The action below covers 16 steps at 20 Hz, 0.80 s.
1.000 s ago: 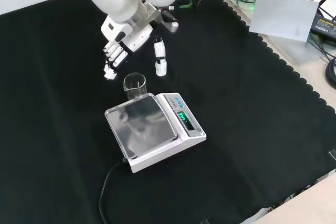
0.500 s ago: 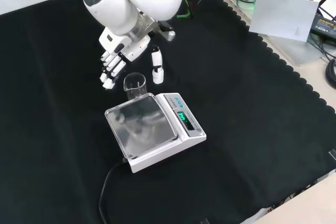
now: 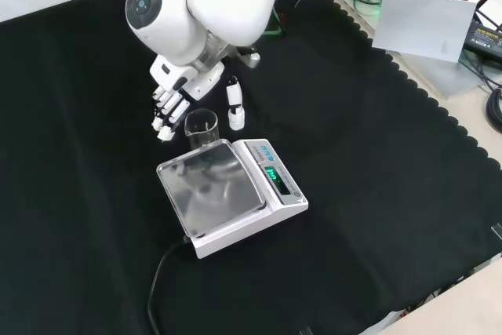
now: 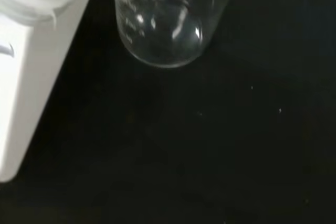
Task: Pick up the beaker.
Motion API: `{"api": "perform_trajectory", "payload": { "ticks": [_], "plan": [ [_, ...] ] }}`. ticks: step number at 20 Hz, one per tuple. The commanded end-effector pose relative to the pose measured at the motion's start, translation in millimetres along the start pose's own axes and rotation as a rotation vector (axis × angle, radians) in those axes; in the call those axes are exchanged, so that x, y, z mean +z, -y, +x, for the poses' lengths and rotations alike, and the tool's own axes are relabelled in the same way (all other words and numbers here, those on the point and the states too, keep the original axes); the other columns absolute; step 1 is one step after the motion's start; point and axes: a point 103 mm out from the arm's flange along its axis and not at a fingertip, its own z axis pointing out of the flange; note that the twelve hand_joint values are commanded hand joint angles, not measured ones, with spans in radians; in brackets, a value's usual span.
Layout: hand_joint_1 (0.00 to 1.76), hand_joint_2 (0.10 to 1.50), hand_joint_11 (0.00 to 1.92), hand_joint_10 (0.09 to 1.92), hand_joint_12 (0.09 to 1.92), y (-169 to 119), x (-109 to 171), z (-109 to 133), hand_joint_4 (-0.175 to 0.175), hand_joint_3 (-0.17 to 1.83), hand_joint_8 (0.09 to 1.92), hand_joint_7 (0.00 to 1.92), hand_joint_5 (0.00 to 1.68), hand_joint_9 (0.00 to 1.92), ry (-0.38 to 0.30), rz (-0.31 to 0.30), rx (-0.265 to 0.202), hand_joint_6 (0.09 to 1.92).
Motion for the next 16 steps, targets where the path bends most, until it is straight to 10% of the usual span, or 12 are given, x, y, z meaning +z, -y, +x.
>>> {"api": "perform_trajectory", "payload": {
  "ticks": [1, 16],
  "plan": [
    [0.75, 0.58, 0.00, 0.78, 1.28, 2, 8, -1, 0.090, 0.10, 0.27, 0.00, 0.00, 0.00, 0.032, 0.012, -0.004, 0.09],
    [0.83, 0.61, 0.00, 0.90, 1.46, -2, 26, -5, 0.086, 0.12, 0.51, 0.00, 0.00, 0.09, 0.015, -0.005, 0.042, 0.09]
  ]
}}
